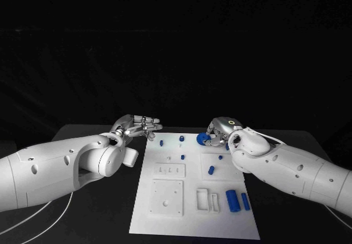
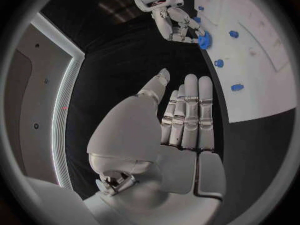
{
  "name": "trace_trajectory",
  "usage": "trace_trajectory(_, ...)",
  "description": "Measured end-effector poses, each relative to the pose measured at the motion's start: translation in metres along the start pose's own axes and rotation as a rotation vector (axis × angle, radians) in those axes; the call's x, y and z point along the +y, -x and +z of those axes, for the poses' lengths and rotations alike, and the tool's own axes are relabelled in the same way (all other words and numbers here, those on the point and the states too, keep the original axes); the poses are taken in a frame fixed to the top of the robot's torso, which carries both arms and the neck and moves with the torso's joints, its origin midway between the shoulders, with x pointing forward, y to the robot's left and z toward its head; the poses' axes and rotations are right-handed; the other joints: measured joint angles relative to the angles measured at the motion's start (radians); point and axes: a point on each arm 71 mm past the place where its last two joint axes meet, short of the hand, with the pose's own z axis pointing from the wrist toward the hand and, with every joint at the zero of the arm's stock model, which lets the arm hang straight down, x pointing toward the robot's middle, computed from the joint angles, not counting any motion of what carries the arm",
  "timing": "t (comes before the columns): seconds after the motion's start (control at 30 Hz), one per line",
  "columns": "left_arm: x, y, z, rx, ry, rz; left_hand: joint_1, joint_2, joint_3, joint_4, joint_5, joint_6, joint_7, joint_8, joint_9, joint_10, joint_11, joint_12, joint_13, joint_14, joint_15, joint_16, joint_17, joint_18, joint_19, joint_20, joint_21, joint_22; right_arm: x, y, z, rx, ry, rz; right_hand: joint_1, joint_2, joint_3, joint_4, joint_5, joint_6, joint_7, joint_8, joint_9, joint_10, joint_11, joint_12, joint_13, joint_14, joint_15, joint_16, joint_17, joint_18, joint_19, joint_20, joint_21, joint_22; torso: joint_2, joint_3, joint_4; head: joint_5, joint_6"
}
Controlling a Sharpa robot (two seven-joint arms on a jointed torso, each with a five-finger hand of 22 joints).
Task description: Assemble the parts on the task board
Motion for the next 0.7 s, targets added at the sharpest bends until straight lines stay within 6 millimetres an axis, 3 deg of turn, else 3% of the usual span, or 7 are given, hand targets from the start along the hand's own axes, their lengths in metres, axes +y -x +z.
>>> trace_trajectory(0.13, 0.0001, 0.0005, -0.0002, -0.001, 0.0, 0.0, 0.0, 0.0, 0.0, 0.0, 0.0, 0.0, 0.0, 0.0, 0.0, 0.0, 0.0, 0.0, 0.0, 0.0, 0.0, 0.0, 0.0, 0.0, 0.0, 0.0, 0.0, 0.0, 0.0008, 0.0025, -0.0029, -0.004, 0.009, 0.002, 0.0, 0.0, -0.004, -0.004, -0.028, -0.009, 0.008, 0.0, -0.003, 0.0, 0.0, -0.007, 0.0, 0.0, 0.0, 0.0, -0.004, 0.0, 0.0, 0.0, 0.0, 0.0, -0.001, -0.0005, -0.0007, 0.0, 0.001)
trace_trajectory(0.33, 0.0001, 0.0005, -0.0004, 0.0, 0.001, 0.0, 0.0, 0.0, 0.0, 0.0, 0.0, 0.0, 0.0, 0.0, 0.0, 0.0, 0.0, 0.0, 0.0, 0.0, 0.0, 0.0, 0.0, -0.001, 0.0, 0.0, 0.0, 0.0, 0.0007, 0.0024, -0.0032, -0.001, 0.009, 0.001, -0.012, -0.002, -0.027, -0.001, -0.055, -0.07, 0.026, 0.002, -0.025, -0.011, 0.011, -0.024, 0.0, 0.0, 0.0, -0.007, -0.012, 0.0, 0.0, 0.0, -0.016, 0.0, 0.0, -0.0007, -0.0012, -0.003, 0.005)
trace_trajectory(0.7, 0.0002, 0.0008, -0.0006, -0.001, 0.001, 0.0, 0.0, 0.0, 0.0, 0.0, 0.0, 0.0, 0.0, 0.0, 0.0, 0.0, 0.0, 0.0, 0.0, 0.0, 0.0, 0.0, 0.0, -0.002, 0.0, 0.0, 0.0, 0.0, 0.0058, 0.0014, -0.0026, 0.009, 0.019, 0.008, -0.008, -0.005, -0.027, -0.001, -0.044, -0.066, 0.023, 0.002, -0.031, -0.011, 0.011, -0.024, 0.0, 0.0, 0.0, -0.007, -0.012, 0.0, 0.0, 0.0, -0.016, 0.0, 0.001, -0.0012, 0.0017, -0.005, 0.007)
